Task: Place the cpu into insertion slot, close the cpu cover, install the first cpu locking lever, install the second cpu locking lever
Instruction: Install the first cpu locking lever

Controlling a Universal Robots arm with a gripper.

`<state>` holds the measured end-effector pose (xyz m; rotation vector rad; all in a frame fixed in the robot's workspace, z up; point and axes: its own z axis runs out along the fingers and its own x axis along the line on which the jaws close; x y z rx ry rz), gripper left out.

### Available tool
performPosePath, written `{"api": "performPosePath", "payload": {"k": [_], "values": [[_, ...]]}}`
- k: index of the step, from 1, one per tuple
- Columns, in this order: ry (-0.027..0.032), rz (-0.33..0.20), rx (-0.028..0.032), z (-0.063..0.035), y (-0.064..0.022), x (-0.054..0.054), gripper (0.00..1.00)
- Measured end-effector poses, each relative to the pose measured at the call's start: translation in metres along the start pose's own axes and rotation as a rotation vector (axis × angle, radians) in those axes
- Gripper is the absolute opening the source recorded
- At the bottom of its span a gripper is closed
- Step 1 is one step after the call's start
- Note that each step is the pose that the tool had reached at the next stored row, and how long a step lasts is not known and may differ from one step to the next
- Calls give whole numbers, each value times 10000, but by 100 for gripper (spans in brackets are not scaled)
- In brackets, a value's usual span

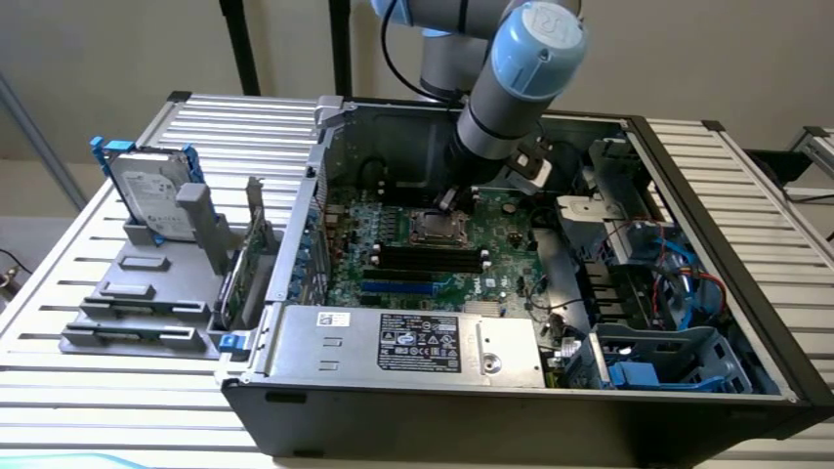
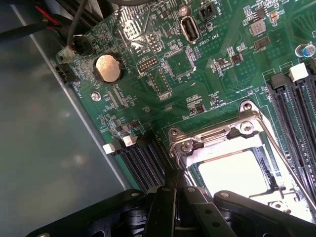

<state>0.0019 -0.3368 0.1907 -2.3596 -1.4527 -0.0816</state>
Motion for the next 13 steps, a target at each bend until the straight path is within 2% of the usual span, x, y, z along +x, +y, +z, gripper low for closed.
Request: {"api": "performPosePath", "payload": {"k": [9, 13], "values": [[58, -404, 190, 6, 2, -1, 11], [41, -507, 224, -3, 0, 1, 11]]}}
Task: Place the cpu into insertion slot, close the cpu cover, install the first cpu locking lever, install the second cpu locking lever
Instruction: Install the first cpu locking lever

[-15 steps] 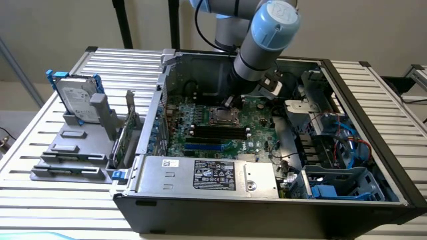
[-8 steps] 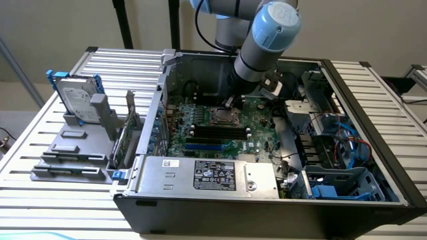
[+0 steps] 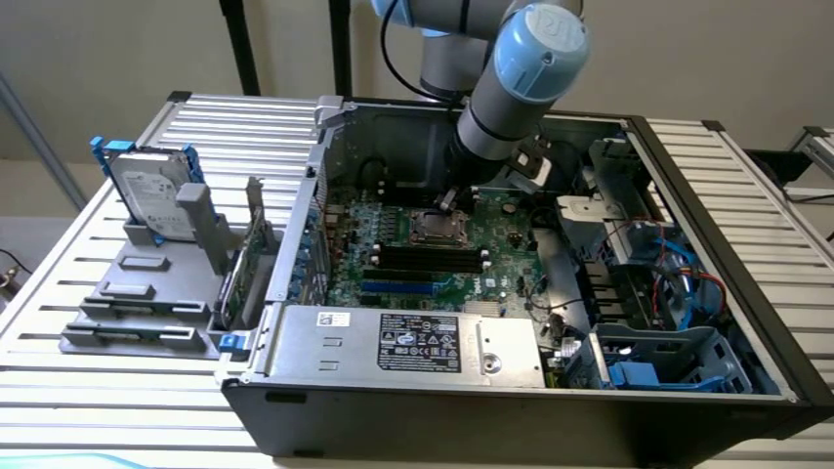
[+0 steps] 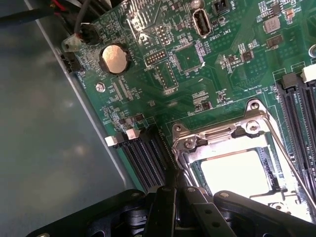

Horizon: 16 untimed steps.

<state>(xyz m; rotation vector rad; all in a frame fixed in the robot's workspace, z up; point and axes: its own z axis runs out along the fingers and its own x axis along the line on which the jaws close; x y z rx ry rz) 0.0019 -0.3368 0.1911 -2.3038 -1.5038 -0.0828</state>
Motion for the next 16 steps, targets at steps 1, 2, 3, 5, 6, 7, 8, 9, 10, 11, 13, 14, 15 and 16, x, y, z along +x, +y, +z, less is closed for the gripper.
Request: {"api": "performPosePath", "payload": {"k": [1, 2, 3, 5, 6, 7, 8, 9, 10, 11, 13, 14, 15, 16], "values": [[-3, -8, 7, -8, -3, 2, 11], [-9, -12, 11, -20, -6, 4, 11], [-12, -17, 15, -32, -8, 5, 11], [-13, -20, 21, -54, -9, -1, 11], [-13, -18, 23, -62, -7, -8, 11], [-15, -17, 24, -69, -5, -17, 11], [-16, -16, 23, -75, -4, -26, 11], [-16, -15, 23, -81, -3, -35, 11], [-16, -16, 25, -90, -1, -45, 11], [-17, -16, 27, -98, 1, -56, 11], [-16, -14, 27, -107, 1, -73, 11], [-16, -14, 28, -110, -1, -79, 11], [-15, -15, 28, -111, -3, -84, 11], [-15, -16, 29, -111, -4, -85, 11]]}}
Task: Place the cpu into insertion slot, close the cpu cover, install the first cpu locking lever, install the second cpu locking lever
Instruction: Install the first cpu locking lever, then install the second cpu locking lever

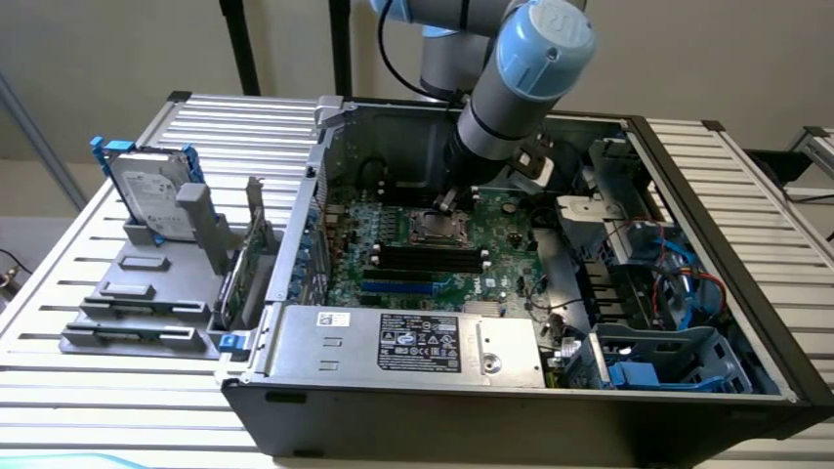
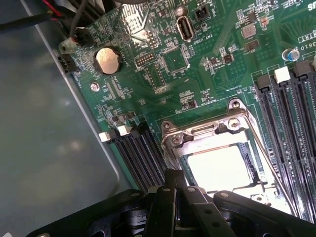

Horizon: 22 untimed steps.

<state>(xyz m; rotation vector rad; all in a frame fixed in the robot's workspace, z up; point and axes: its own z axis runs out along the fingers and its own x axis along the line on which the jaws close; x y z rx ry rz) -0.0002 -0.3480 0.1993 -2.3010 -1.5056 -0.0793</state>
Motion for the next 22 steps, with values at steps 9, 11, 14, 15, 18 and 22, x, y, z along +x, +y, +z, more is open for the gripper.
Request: {"api": "performPosePath", "payload": {"k": [9, 11, 14, 15, 18, 22], "values": [[62, -10, 30, -1, -1, -1, 11], [77, -13, 37, 0, -1, -1, 11], [99, -17, 47, -1, -1, -1, 11], [107, -19, 50, 0, -1, -1, 11], [128, -23, 61, -1, -1, -1, 11], [151, -27, 72, -2, 1, -4, 11]]}}
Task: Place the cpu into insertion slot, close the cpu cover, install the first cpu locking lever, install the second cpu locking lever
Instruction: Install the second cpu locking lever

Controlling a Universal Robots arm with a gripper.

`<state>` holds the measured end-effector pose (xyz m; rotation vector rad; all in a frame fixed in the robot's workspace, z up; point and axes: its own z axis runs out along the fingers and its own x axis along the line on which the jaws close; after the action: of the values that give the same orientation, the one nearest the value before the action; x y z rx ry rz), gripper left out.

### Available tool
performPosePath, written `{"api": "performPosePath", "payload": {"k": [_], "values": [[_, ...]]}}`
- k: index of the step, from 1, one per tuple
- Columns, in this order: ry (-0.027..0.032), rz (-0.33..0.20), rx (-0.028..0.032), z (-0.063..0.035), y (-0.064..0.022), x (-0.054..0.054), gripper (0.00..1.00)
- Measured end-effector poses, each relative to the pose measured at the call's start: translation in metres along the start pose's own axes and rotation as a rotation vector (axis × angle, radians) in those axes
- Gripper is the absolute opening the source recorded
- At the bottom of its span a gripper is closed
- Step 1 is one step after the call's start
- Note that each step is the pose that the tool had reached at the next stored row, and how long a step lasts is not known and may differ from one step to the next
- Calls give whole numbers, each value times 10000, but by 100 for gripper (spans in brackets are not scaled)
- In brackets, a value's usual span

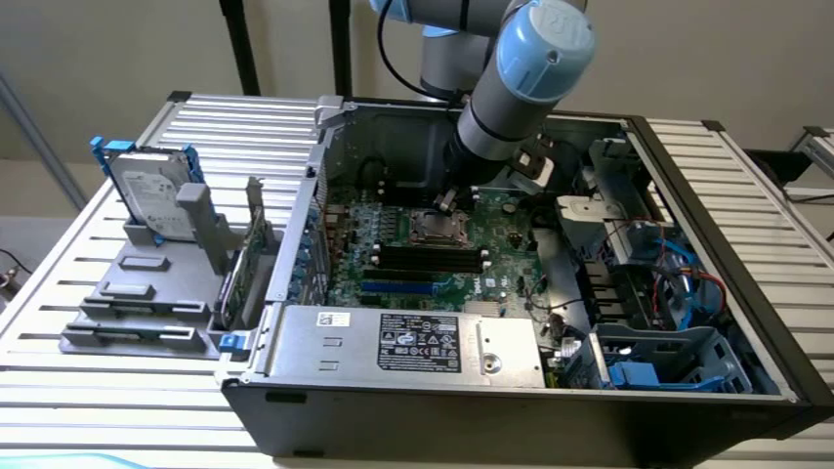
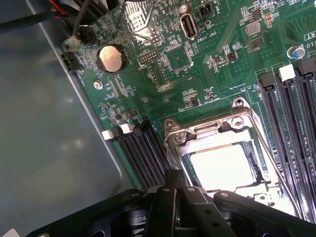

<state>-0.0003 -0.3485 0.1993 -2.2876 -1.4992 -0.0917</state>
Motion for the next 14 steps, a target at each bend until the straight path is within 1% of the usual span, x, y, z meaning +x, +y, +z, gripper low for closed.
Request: {"api": "performPosePath", "payload": {"k": [2, 4, 5, 10, 14], "values": [[-6, 9, 30, -27, 12, -35, 11], [-20, 25, 63, -78, 25, -83, 11], [-20, 27, 68, -103, 32, -107, 11], [-23, 29, 71, -238, 65, -239, 11], [-22, 30, 71, -343, 61, -330, 11]]}}
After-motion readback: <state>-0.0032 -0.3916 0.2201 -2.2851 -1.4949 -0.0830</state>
